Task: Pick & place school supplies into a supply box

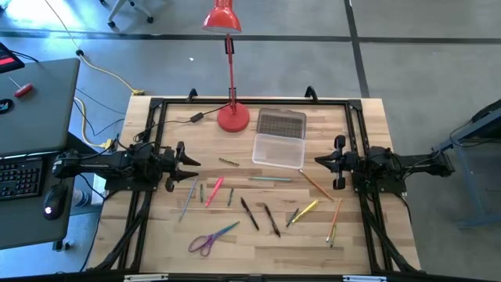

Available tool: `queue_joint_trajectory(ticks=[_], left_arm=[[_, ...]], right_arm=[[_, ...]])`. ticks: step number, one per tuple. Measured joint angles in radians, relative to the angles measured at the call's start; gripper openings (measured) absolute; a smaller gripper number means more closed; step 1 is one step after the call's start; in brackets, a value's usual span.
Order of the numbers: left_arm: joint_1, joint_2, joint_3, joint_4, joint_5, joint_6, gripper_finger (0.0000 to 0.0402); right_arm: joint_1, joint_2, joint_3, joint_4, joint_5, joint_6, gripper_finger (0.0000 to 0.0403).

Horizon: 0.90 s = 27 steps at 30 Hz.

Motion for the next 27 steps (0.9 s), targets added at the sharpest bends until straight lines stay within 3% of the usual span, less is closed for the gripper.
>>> queue_joint_trajectory(ticks=[18,22,27], left_arm=[[0.0,0.0,-0.001,0.021,0.001,0.026,0.0209],[0.0,0.0,-0.002,0.113,-0.098,0.162,0.0209],[0.0,0.0,-0.002,0.165,-0.174,0.192,0.0209]], right_arm=[[0.0,0.0,0.0,0.0,0.0,0.0,0.0],[0.0,0.0,0.0,0.0,0.0,0.001,0.0],[0.0,0.0,0.0,0.001,0.005,-0.02,0.0]])
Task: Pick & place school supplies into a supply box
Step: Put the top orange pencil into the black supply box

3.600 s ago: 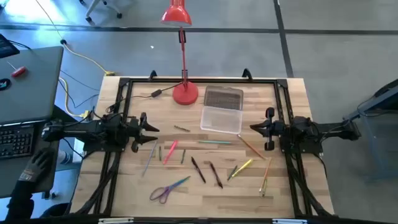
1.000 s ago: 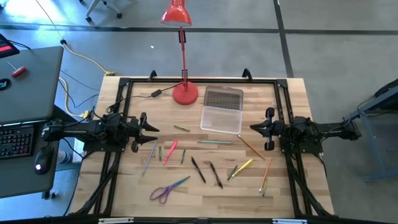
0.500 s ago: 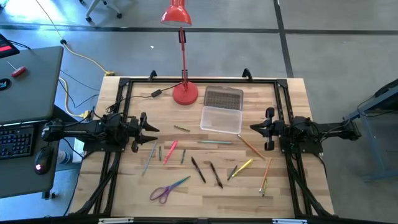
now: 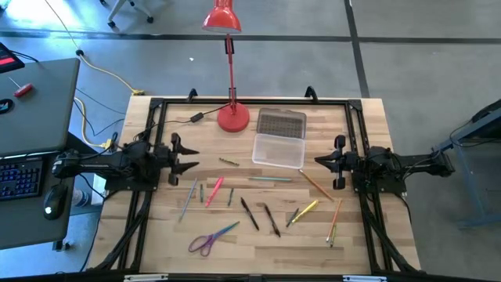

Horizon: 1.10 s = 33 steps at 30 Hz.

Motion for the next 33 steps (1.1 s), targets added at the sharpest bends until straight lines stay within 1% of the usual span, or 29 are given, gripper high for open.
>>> queue_joint_trajectory(ticks=[2,5,9,12,20,23,27,29,31,33], left_arm=[[0.0,0.0,0.0,0.002,-0.01,0.013,0.0209],[0.0,0.0,0.0,0.0,-0.057,0.096,0.0209],[0.0,0.0,0.0,-0.001,-0.162,0.181,0.0209],[0.0,0.001,0.001,-0.013,-0.199,0.203,0.0209],[0.0,0.002,0.001,-0.05,-0.217,0.235,0.0209],[0.0,0.002,0.001,-0.067,-0.241,0.23,0.0209],[0.0,0.002,0.002,-0.119,-0.244,0.228,0.0209],[0.0,0.003,0.002,-0.141,-0.244,0.228,0.0209],[0.0,0.003,0.002,-0.142,-0.234,0.22,0.0209],[0.0,0.003,0.002,-0.134,-0.187,0.182,0.0209]], right_arm=[[0.0,0.0,0.0,0.0,0.008,-0.004,0.0],[0.0,0.0,0.0,0.026,0.002,0.016,0.0],[0.0,0.0,0.0,0.115,-0.028,0.0,0.0],[0.0,0.0,0.0,0.199,-0.058,0.003,0.0],[0.0,0.0,0.0,0.356,-0.042,-0.076,0.0],[0.0,0.0,0.0,0.394,-0.04,-0.097,0.0],[0.0,0.0,0.0,0.42,-0.019,-0.114,0.0],[0.0,0.0,0.0,0.423,0.007,-0.117,0.0],[0.0,0.0,0.0,0.43,0.056,-0.146,0.0],[0.0,0.0,0.0,0.435,0.108,-0.181,0.0]])
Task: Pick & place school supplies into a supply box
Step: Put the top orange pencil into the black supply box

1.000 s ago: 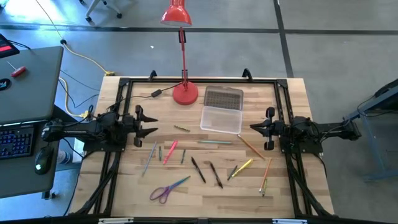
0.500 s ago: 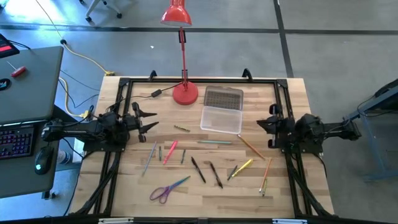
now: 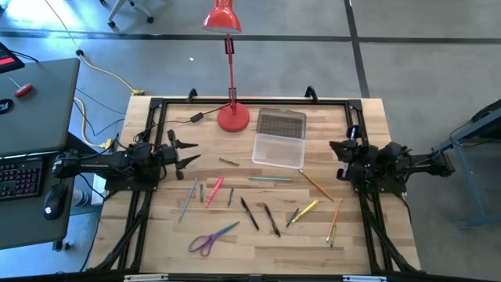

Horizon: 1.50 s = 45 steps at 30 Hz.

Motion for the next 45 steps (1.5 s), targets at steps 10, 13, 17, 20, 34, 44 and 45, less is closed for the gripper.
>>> queue_joint_trajectory(ticks=[10,13,17,20,34,44,45], left_arm=[[0.0,0.0,0.001,0.024,0.116,-0.15,0.0209],[0.0,0.0,0.001,0.022,0.123,-0.162,0.0209],[0.0,0.0,0.001,0.022,0.144,-0.168,0.0209],[0.0,0.0,0.001,0.022,0.144,-0.17,0.0209],[0.0,0.0,0.0,0.026,0.018,-0.164,0.0209],[0.0,0.0,0.001,0.033,-0.063,-0.164,0.0209],[0.0,0.0,0.001,0.034,-0.063,-0.165,0.0209]], right_arm=[[0.0,0.006,0.0,-0.071,0.257,0.011,0.0],[0.0,0.006,0.0,-0.094,0.258,-0.021,0.0],[0.0,0.006,0.0,-0.128,0.258,-0.039,0.0],[0.0,0.006,0.0,-0.147,0.266,-0.031,0.0],[0.0,0.024,0.0,-0.391,0.105,0.358,0.0],[0.0,0.106,0.0,-0.117,0.206,0.277,0.0004],[0.0,0.121,0.0,-0.116,0.204,0.289,0.0008]])
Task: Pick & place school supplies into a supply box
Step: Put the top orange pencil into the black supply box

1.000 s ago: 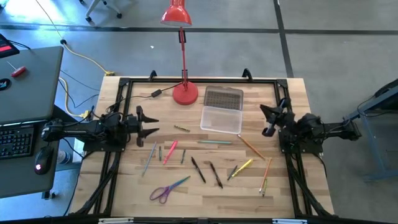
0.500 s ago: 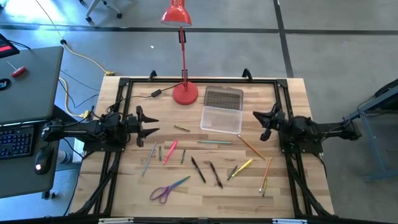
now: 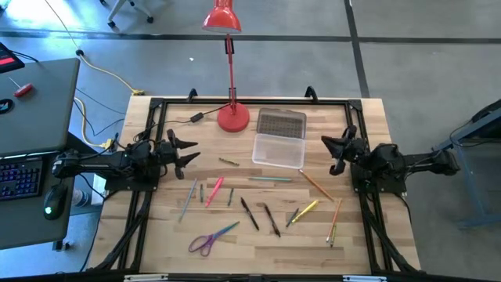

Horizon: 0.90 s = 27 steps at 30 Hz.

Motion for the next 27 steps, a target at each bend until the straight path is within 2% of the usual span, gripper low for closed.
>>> queue_joint_trajectory(ticks=[8,10,13,16,19,25,27], left_arm=[[0.0,0.0,0.0,0.0,-0.004,-0.002,0.0209],[0.0,0.0,0.0,0.0,-0.004,-0.004,0.0209],[0.0,0.0,0.0,0.0,-0.004,-0.005,0.0209],[0.0,0.0,0.0,0.0,-0.004,-0.006,0.0209],[0.0,0.0,0.0,0.0,-0.004,-0.006,0.0209],[0.0,0.0,0.0,-0.001,-0.004,-0.006,0.0209],[0.0,0.0,0.0,-0.001,-0.004,-0.005,0.0209]], right_arm=[[0.003,0.225,0.001,-0.023,0.035,0.146,0.0083],[0.01,0.282,0.001,-0.051,0.004,0.176,0.0101],[0.034,0.357,0.001,-0.098,-0.098,0.19,0.0118],[0.069,0.411,0.001,-0.116,-0.154,0.272,0.0123],[0.107,0.442,0.001,-0.135,-0.156,0.339,0.0123],[0.167,0.454,0.001,-0.321,-0.185,0.516,0.0123],[0.179,0.464,0.005,-0.335,-0.187,0.587,0.0123]])
